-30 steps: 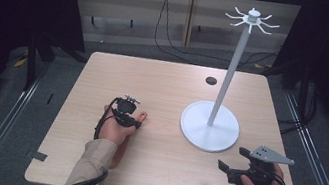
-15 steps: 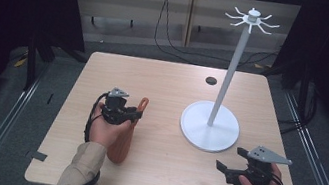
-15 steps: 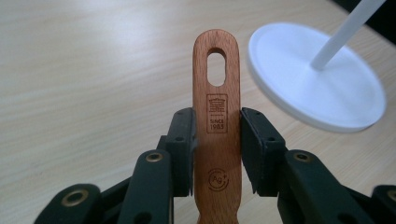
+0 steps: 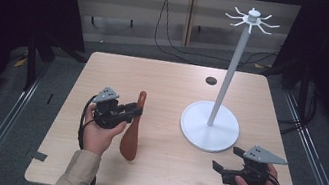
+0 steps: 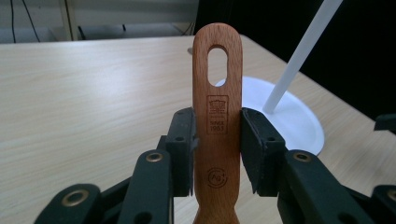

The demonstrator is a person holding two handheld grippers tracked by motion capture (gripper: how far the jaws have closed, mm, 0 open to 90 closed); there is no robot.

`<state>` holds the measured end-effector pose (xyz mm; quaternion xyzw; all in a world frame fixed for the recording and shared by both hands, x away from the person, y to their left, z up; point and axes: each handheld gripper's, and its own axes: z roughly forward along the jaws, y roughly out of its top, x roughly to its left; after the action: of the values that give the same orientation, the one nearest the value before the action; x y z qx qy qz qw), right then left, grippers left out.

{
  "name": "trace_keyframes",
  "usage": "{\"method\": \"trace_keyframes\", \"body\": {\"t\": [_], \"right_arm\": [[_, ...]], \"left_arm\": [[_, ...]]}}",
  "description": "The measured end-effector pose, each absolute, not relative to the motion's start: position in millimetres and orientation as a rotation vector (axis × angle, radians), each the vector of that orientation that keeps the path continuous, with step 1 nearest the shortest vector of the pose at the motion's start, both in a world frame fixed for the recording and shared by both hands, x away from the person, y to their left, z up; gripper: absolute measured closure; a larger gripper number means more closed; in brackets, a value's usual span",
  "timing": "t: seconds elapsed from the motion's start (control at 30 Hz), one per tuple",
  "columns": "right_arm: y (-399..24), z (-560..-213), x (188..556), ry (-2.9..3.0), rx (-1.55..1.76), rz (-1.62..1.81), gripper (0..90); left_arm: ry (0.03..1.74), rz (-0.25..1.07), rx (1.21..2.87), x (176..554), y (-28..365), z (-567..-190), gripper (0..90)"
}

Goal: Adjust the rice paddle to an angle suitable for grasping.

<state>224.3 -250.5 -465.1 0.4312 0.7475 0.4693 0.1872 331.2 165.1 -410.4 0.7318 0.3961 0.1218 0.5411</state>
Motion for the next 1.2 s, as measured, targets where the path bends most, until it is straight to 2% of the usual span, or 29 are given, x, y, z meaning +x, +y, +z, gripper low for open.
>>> {"method": "trace_keyframes", "body": {"t": [0.6, 1.0, 1.2], "right_arm": [[-232, -460, 229, 2.040, 1.201, 1.386, 6.9], [-185, -435, 234, 1.916, 1.198, 1.453, 14.0], [-166, -421, 241, 1.919, 1.170, 1.484, 21.0]], "left_arm": [[0.859, 0.300, 1.639, 321, 153, -391, 66.3], [0.830, 0.331, 1.667, 312, 126, -384, 66.3], [0.818, 0.329, 1.666, 308, 116, -384, 66.3]]}}
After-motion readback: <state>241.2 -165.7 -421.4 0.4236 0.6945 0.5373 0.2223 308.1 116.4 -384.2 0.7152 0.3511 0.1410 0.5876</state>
